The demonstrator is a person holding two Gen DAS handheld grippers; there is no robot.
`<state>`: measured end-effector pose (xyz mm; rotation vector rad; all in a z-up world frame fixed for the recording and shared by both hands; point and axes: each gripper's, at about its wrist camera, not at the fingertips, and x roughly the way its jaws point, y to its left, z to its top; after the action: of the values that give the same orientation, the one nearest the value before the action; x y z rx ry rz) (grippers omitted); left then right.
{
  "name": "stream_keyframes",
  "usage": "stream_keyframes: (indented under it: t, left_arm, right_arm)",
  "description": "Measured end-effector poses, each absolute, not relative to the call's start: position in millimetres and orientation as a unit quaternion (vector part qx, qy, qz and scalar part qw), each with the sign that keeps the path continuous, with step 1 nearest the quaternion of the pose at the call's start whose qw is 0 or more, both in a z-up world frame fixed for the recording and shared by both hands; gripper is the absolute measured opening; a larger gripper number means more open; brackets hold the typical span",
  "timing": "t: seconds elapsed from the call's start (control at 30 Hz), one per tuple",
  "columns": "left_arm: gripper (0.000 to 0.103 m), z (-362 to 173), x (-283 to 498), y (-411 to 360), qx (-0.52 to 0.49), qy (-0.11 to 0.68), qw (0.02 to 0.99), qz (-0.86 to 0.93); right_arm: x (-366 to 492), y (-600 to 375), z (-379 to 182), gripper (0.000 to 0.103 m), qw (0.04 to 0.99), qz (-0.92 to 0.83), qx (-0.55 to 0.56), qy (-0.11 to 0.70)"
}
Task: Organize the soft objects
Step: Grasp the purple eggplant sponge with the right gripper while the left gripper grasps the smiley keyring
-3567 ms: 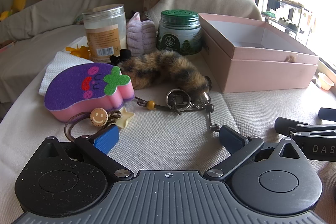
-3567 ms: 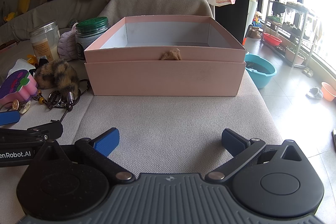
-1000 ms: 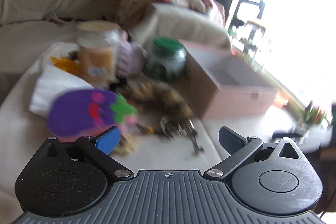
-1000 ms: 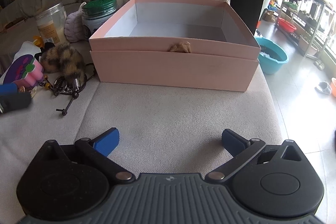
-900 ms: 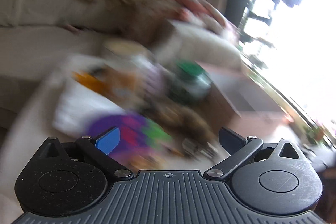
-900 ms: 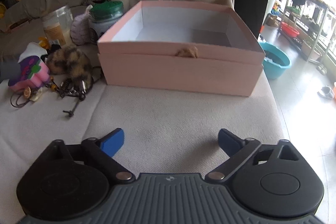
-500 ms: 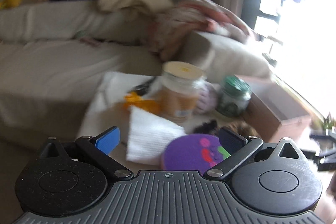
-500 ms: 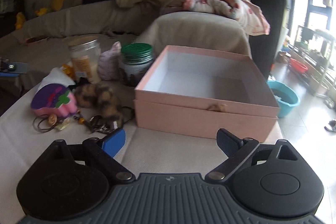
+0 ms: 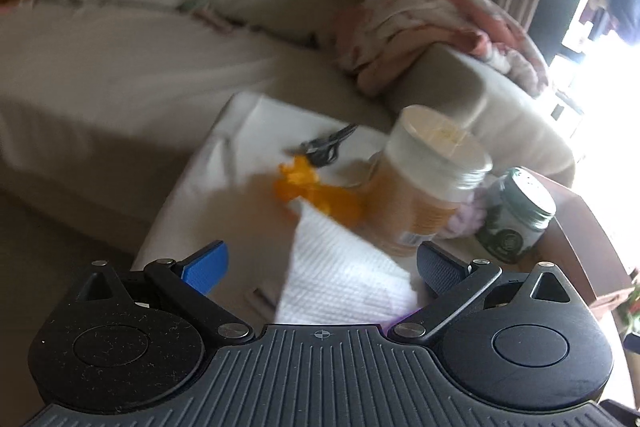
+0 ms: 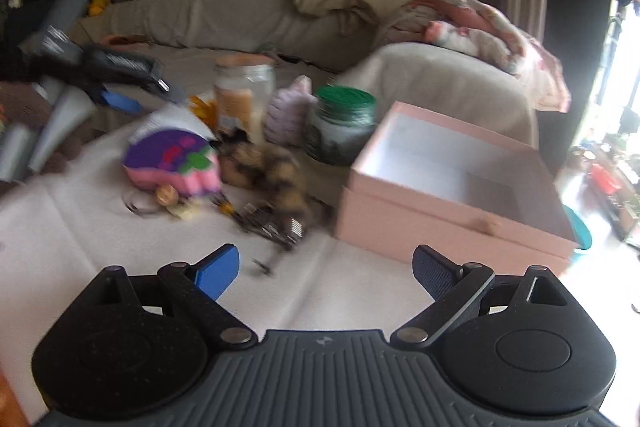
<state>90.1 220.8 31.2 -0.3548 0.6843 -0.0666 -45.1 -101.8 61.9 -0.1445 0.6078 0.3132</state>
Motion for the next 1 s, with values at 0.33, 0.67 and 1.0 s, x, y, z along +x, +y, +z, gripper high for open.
stream_keyframes:
  t: [0.33,0.67,1.0]
  left_arm:
    - [0.103,51,47,251,-0.170,0.285,0.941,-0.071]
    - [0.103,41,31,280,-0.200,0.251,0.944,-0.074]
    - [0.103,43,26,180,-0.046,0.303,0.926,-0.222]
  right_arm:
    - [5,24,55,0.095,0.895,0.328,-0.171,0.250]
    - [28,50,47,0.088,0.882,0.316,-0.220,0.273]
    - [-25,-58,89,0.088,0.926,0.188,-0.181,0.273]
